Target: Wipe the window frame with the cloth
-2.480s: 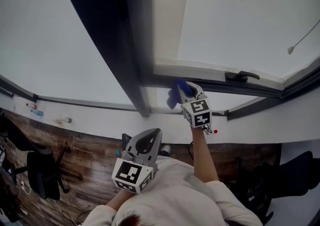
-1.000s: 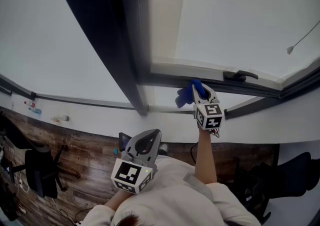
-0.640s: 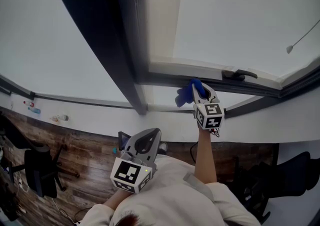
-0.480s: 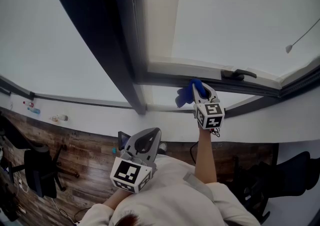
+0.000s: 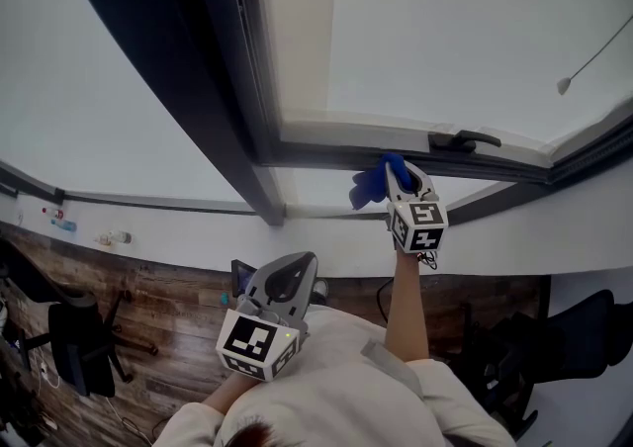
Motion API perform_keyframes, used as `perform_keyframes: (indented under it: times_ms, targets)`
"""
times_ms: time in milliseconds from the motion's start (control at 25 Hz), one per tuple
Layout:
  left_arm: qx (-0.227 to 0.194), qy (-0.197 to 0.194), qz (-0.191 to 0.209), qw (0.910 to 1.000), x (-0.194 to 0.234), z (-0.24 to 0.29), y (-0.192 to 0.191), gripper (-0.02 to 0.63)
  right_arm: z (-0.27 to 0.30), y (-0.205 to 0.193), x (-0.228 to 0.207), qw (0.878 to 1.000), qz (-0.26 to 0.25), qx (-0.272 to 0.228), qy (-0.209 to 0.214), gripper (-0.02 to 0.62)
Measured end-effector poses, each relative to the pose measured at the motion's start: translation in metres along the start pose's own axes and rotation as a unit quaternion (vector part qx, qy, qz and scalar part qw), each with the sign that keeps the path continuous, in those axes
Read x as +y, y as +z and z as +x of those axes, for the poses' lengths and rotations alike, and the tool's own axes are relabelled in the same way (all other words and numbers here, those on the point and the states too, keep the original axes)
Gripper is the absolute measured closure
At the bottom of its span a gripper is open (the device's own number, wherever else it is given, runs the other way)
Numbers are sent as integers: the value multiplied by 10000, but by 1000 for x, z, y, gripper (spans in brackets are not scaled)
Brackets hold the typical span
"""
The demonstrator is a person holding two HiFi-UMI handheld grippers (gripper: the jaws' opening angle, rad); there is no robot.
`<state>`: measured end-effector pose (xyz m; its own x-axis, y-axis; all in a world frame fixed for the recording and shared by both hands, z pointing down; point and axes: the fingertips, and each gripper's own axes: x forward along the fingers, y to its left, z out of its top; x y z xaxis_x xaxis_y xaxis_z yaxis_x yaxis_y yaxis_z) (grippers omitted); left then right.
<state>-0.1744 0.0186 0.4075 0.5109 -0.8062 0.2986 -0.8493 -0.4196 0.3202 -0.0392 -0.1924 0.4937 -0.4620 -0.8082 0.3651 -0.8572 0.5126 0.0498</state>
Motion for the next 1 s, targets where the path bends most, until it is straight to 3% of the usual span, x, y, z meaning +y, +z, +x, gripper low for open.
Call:
perform_keyframes:
  times_ms: [1000]
  targets:
    - [-69,115,-45,9999,4,2,2,600,-9,-4,-23,9996,164,-66,-234,545]
